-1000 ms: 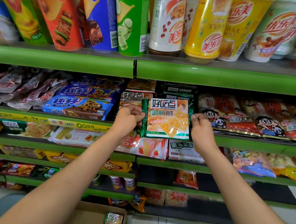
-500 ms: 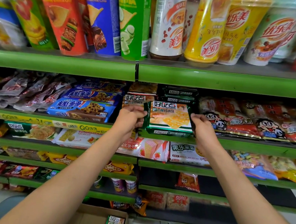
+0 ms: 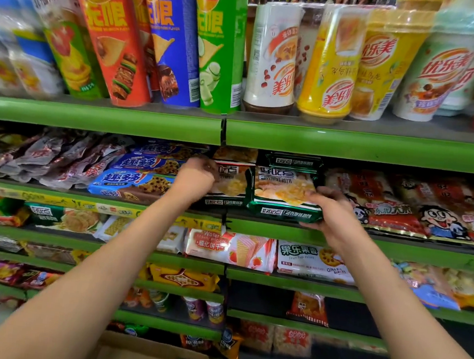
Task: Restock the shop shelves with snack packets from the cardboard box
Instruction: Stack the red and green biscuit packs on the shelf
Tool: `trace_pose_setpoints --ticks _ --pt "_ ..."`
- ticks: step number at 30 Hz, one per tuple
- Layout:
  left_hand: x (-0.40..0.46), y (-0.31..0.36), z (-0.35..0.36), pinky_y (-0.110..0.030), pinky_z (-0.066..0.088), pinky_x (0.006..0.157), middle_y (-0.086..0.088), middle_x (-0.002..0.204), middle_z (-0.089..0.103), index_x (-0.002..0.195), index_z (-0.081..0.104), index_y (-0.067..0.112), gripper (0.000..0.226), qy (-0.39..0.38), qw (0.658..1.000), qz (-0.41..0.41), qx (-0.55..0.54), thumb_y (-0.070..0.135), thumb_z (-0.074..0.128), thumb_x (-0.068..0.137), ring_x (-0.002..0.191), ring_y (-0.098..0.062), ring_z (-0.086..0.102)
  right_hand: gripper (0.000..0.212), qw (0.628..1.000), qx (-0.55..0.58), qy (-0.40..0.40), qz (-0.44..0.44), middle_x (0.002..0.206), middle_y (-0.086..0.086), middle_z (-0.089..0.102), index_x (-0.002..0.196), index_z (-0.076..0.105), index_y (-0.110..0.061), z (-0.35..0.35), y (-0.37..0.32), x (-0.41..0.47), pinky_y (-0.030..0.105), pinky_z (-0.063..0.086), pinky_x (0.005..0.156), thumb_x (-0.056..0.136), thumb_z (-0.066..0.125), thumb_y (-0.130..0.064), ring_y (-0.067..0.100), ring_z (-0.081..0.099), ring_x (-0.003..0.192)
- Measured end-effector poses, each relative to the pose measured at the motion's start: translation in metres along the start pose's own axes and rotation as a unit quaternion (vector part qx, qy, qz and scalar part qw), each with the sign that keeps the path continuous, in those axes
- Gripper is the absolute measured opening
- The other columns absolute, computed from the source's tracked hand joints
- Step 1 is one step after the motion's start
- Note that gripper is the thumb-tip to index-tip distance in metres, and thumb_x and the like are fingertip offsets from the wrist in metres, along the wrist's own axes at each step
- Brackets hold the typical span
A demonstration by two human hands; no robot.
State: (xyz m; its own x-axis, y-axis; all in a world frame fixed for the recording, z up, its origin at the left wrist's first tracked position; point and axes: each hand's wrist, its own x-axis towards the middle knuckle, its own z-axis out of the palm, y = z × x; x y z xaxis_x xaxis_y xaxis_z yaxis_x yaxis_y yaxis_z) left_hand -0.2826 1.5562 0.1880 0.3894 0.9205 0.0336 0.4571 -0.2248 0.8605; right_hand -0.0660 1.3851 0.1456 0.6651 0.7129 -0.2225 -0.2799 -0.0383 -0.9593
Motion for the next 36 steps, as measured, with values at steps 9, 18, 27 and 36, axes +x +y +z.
trace_pose_setpoints --ticks 9,18,27,36 --pt "0.021 0.007 0.000 -0.036 0.051 0.091 -0.024 0.134 0.060 0.132 0.054 -0.008 0.037 0.000 0.967 -0.101 0.234 0.008 0.052 0.098 0.121 -0.035 0.061 0.037 0.986 -0.153 0.047 -0.036 0.118 0.004 0.052 0.123 0.046 -0.027 0.011 0.010 0.026 0.033 0.043 0.080 0.093 0.067 -0.025 0.025 0.053 0.104" --pt "0.029 0.005 -0.008 -0.019 0.041 0.045 -0.002 0.060 0.067 0.085 0.060 0.010 0.015 -0.026 0.974 -0.206 -0.089 0.006 0.056 0.099 0.053 -0.012 0.056 0.039 0.977 -0.204 0.050 -0.045 0.114 0.006 0.053 0.131 0.044 -0.020 0.006 0.018 0.031 0.032 0.038 0.082 0.097 0.062 -0.023 0.025 0.052 0.097" --pt "0.025 0.012 -0.002 -0.038 0.060 0.057 -0.004 0.131 0.056 0.133 0.052 0.017 0.044 -0.041 0.963 -0.201 -0.172 0.038 0.064 0.096 0.110 -0.025 0.059 0.044 0.977 -0.209 0.027 -0.040 0.134 0.012 0.053 0.133 0.040 -0.022 0.005 0.017 0.028 0.035 0.040 0.085 0.097 0.064 -0.025 0.025 0.050 0.102" --pt "0.024 0.011 -0.003 -0.037 0.061 0.049 -0.015 0.137 0.059 0.136 0.051 0.005 0.049 0.004 0.979 -0.144 -0.146 0.030 0.065 0.096 0.094 -0.031 0.067 0.046 0.978 -0.204 0.021 -0.029 0.145 0.015 0.048 0.136 0.038 -0.022 0.004 0.013 0.022 0.037 0.041 0.092 0.097 0.063 -0.025 0.032 0.051 0.120"
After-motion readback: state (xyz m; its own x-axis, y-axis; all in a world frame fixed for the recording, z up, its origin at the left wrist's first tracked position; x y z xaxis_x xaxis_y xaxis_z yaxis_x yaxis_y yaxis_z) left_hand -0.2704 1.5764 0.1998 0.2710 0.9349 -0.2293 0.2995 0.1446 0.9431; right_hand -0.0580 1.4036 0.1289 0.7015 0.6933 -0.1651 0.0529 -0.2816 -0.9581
